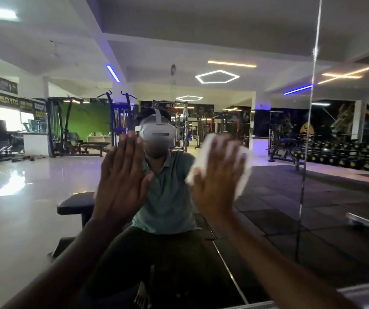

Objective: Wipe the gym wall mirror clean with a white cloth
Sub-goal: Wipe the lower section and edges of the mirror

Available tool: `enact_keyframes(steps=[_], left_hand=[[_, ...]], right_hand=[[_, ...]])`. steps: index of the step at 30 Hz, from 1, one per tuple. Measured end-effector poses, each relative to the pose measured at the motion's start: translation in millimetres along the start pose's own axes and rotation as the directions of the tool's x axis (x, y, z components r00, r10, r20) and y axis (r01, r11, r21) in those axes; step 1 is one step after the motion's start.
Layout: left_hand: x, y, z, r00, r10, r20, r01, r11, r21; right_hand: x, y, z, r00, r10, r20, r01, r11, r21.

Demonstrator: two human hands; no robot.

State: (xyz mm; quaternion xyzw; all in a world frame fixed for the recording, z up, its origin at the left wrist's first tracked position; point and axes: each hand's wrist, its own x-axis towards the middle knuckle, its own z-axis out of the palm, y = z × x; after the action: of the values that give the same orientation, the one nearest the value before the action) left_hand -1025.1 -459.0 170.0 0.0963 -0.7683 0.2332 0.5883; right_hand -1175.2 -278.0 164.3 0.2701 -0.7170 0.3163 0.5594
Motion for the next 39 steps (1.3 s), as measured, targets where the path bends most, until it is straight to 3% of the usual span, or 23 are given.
enact_keyframes(steps=[3,6,8,10,12,14,15,17,20,23,25,27,29,30,31,33,35,36,37,39], left_hand=[[-5,-11,3,0.997,0.055,-0.045,-0.054,0.998,0.029],[-8,-15,5,0.997,0.063,-0.047,-0.061,0.997,0.047],[-9,-13,7,0.999,0.039,-0.034,-0.038,0.998,0.041],[-9,-9,7,1.000,0.015,-0.028,-0.014,0.999,0.042],[-11,2,6,0.999,-0.046,-0.020,0.047,0.999,0.021],[-19,22,5,0.989,-0.149,0.002,0.149,0.988,-0.032],[-28,32,4,0.982,-0.189,0.023,0.190,0.980,-0.052],[-56,46,5,0.978,-0.198,0.070,0.203,0.976,-0.083],[-101,34,2,0.989,-0.107,0.103,0.114,0.991,-0.067],[-118,5,-3,0.994,0.020,0.107,-0.020,1.000,-0.002],[-119,-1,-3,0.994,0.034,0.108,-0.036,0.999,0.011],[-117,8,-2,0.995,0.004,0.095,-0.003,1.000,-0.015],[-117,18,-2,0.995,-0.055,0.081,0.059,0.998,-0.039],[-117,22,-4,0.994,-0.079,0.080,0.083,0.995,-0.050],[-115,23,-7,0.993,-0.087,0.083,0.093,0.994,-0.062],[-113,22,-13,0.994,-0.069,0.081,0.075,0.995,-0.065],[-113,17,-17,0.996,-0.036,0.076,0.039,0.998,-0.044],[-114,15,-18,0.997,-0.021,0.076,0.024,0.999,-0.033],[-114,14,-18,0.997,-0.013,0.080,0.015,1.000,-0.024],[-116,14,-16,0.995,-0.027,0.097,0.028,1.000,-0.012]], right_hand=[[-25,-23,7,0.933,-0.335,0.128,0.336,0.942,0.018],[-6,42,-2,0.826,-0.542,0.155,0.545,0.838,0.022],[-7,107,-8,0.908,-0.400,0.125,0.402,0.916,0.010],[-16,156,-12,0.999,-0.018,0.032,0.018,1.000,0.004],[-25,156,-10,0.948,0.315,-0.035,-0.315,0.949,0.014],[-36,115,-4,0.918,0.394,-0.029,-0.394,0.919,0.032],[-47,86,-1,0.945,0.326,-0.004,-0.326,0.945,0.033],[-82,27,5,0.993,0.039,0.111,-0.047,0.996,0.078],[-119,-21,2,0.910,-0.323,0.259,0.287,0.943,0.169],[-99,13,0,0.809,-0.519,0.276,0.498,0.855,0.147],[-78,59,-4,0.857,-0.461,0.231,0.451,0.887,0.097],[-56,98,-8,0.966,-0.214,0.144,0.217,0.976,-0.006],[-35,93,-9,0.998,0.034,0.060,-0.032,0.999,-0.039],[-28,74,-5,0.995,0.087,0.037,-0.086,0.996,-0.036],[-25,47,-2,0.998,0.061,0.029,-0.060,0.998,-0.010],[-32,-9,5,0.972,-0.217,0.094,0.211,0.975,0.072],[-43,-42,5,0.825,-0.532,0.192,0.520,0.847,0.110],[-40,-41,4,0.757,-0.614,0.222,0.606,0.788,0.110],[-32,-32,2,0.724,-0.652,0.226,0.647,0.755,0.106],[-11,5,-2,0.785,-0.586,0.200,0.582,0.809,0.086]])
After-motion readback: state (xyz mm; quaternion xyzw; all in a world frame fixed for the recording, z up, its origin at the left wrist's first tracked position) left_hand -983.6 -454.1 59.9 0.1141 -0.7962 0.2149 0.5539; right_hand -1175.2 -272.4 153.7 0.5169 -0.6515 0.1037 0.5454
